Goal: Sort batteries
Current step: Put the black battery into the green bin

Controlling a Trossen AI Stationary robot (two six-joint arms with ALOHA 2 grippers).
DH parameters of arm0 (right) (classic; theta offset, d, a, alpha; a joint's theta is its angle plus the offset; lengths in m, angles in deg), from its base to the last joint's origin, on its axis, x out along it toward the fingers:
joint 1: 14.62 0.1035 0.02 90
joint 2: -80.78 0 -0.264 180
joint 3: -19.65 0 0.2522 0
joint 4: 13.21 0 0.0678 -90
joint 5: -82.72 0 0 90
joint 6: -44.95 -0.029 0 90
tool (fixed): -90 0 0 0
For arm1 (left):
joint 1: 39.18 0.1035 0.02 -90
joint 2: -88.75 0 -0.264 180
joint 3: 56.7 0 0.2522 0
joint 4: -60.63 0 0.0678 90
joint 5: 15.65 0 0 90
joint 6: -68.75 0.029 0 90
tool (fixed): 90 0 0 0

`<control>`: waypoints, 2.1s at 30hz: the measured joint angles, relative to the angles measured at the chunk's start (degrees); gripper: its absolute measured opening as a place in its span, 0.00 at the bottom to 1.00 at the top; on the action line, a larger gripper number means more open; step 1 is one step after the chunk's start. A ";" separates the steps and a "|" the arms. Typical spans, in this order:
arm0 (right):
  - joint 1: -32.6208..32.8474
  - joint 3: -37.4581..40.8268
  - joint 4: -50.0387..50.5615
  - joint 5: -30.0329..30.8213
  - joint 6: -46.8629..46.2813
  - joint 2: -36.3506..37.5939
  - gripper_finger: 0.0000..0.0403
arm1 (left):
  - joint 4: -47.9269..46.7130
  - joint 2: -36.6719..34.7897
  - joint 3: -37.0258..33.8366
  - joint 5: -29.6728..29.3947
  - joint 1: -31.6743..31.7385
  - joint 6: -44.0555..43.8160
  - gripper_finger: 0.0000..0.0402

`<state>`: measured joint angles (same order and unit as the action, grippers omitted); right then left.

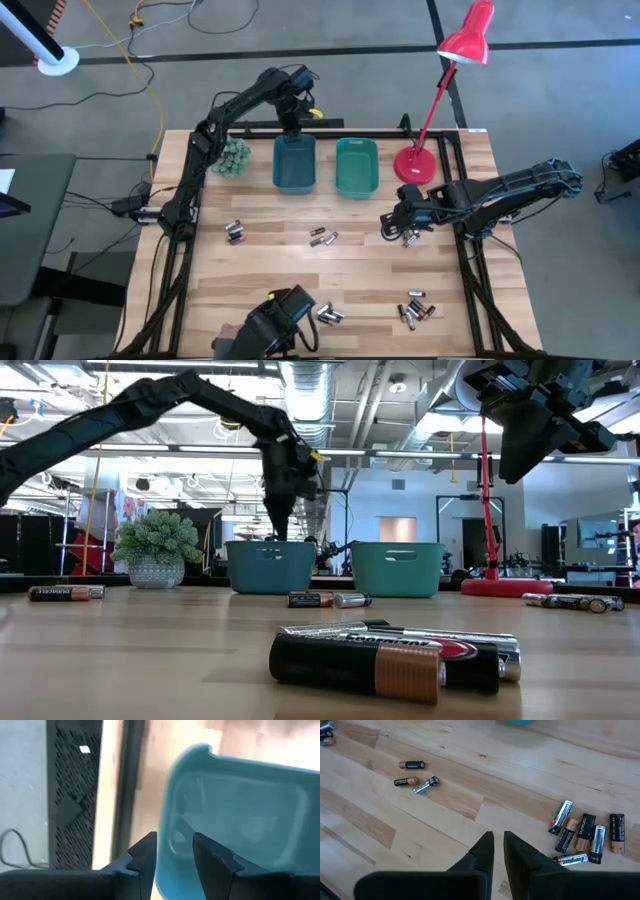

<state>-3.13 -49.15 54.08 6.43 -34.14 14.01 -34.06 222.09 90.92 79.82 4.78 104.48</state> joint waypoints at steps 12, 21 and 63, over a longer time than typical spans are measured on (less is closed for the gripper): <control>0.48 0.04 4.34 7.17 -0.85 0.00 0.16 | -4.26 -11.55 -0.37 18.31 -1.88 -14.09 0.31; 8.47 0.04 13.33 7.44 -6.39 0.00 0.16 | 17.98 -27.51 -26.53 19.88 -14.54 -27.56 0.31; 9.07 12.83 16.69 14.27 -5.84 17.57 0.15 | 62.25 -77.86 -91.03 -29.05 -54.19 -68.25 0.31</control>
<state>5.94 -36.32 70.77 20.71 -39.99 31.58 28.19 144.23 -0.11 50.77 -49.41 36.23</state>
